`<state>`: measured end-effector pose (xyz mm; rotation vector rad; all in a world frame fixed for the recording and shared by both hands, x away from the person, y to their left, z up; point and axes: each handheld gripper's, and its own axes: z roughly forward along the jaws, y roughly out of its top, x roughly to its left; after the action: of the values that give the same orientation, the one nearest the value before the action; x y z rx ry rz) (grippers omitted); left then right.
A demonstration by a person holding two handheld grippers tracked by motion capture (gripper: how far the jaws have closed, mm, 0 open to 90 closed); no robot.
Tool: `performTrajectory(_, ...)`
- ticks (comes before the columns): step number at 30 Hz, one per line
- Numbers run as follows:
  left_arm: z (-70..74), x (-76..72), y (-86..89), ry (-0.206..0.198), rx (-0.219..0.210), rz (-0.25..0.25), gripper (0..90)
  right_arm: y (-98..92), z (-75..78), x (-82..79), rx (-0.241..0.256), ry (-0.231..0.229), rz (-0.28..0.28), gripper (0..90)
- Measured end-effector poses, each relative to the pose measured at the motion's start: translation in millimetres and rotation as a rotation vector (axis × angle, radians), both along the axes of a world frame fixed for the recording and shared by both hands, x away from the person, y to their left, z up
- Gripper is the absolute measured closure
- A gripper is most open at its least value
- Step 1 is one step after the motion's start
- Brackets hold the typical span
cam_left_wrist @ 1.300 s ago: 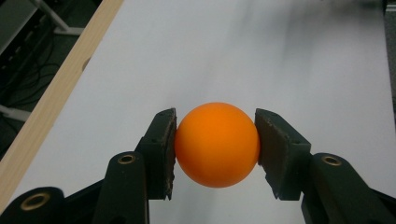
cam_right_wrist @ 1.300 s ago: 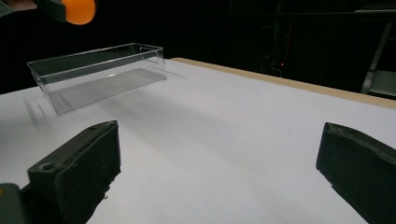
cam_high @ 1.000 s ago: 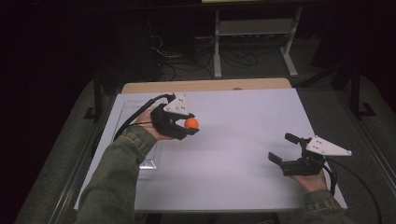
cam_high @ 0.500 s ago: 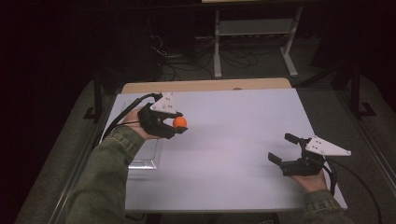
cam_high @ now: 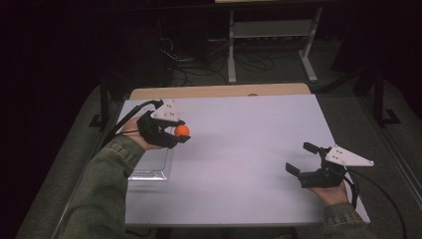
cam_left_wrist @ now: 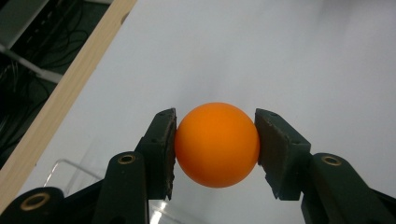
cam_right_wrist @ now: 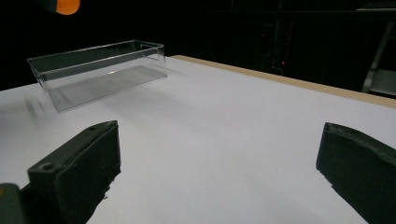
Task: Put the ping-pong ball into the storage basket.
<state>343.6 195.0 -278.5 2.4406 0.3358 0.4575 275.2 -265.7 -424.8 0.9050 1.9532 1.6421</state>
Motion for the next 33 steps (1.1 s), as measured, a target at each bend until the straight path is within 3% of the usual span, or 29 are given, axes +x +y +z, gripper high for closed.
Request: performTrajectory(33,-1.5,-3.7,31.5,0.038,0.066,0.063,50.2,1.3,-0.2,0.1,-0.006,0.003,0.006,0.0)
